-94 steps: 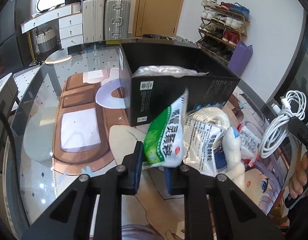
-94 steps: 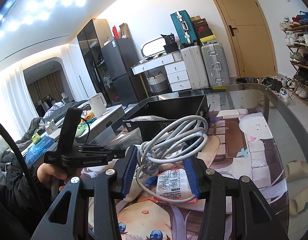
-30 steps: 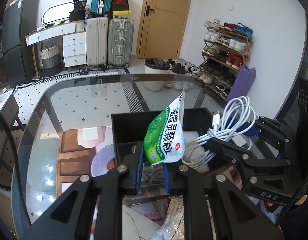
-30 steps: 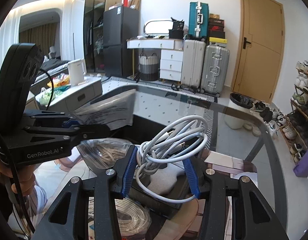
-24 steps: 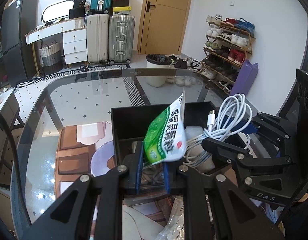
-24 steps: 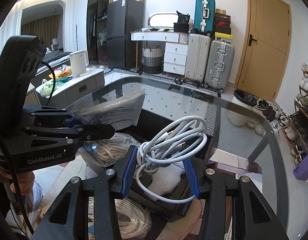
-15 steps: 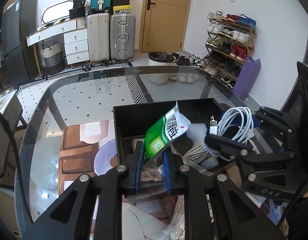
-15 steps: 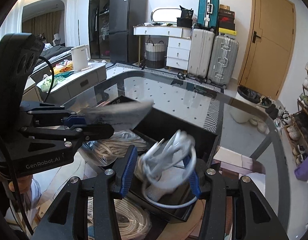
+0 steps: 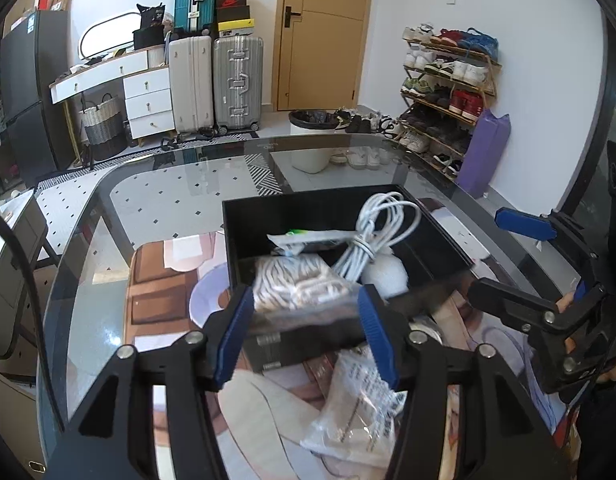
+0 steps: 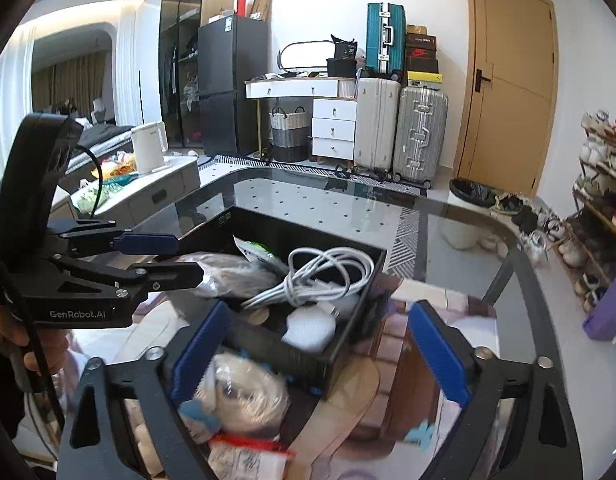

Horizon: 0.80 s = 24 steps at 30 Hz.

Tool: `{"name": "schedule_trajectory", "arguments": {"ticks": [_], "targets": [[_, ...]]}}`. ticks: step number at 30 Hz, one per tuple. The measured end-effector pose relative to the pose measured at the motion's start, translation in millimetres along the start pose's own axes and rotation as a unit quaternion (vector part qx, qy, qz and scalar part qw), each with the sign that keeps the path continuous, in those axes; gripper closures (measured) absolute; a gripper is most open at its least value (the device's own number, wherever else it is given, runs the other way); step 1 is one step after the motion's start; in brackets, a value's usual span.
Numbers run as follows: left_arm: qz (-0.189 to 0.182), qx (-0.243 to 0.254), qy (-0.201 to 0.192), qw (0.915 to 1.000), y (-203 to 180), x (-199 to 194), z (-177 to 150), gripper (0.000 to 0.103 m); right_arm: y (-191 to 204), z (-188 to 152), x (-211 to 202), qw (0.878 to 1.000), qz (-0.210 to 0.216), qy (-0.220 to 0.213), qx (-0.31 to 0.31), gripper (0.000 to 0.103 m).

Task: Organize soft objects
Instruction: 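Lower the cable and green packet into the black box and open both tools, then move both tools back over the plush doll and red-edged tissue packet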

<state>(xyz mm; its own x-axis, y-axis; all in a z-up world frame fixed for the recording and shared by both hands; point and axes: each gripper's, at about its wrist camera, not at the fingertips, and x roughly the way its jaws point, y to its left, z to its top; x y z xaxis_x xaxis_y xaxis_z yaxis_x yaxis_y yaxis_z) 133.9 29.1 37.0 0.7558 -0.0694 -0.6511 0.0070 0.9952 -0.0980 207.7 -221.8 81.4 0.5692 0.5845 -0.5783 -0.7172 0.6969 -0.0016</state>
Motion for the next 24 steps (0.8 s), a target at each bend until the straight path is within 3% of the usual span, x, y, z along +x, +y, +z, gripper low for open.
{"name": "schedule_trajectory", "arguments": {"ticks": [1,2,4,24], "targets": [[-0.004,0.003,-0.005,1.0000,-1.7,-4.1,-3.0,0.037,-1.6,-2.6,-4.3,1.000,0.005,-0.001,0.008,0.002],[-0.004,0.006,-0.010,0.9999,-3.7,-8.3,-5.7,0.020,-1.5,-7.2,-7.9,1.000,0.008,-0.002,0.014,0.001],[0.018,0.014,-0.030,0.9993,-7.8,-19.1,-11.6,0.009,-2.9,-13.6,-16.1,1.000,0.014,-0.001,0.024,0.001],[0.027,0.015,-0.053,0.9981,-21.6,-61.0,-58.9,0.000,23.8,-61.4,-53.0,0.999,0.018,0.022,0.018,0.001]]}}
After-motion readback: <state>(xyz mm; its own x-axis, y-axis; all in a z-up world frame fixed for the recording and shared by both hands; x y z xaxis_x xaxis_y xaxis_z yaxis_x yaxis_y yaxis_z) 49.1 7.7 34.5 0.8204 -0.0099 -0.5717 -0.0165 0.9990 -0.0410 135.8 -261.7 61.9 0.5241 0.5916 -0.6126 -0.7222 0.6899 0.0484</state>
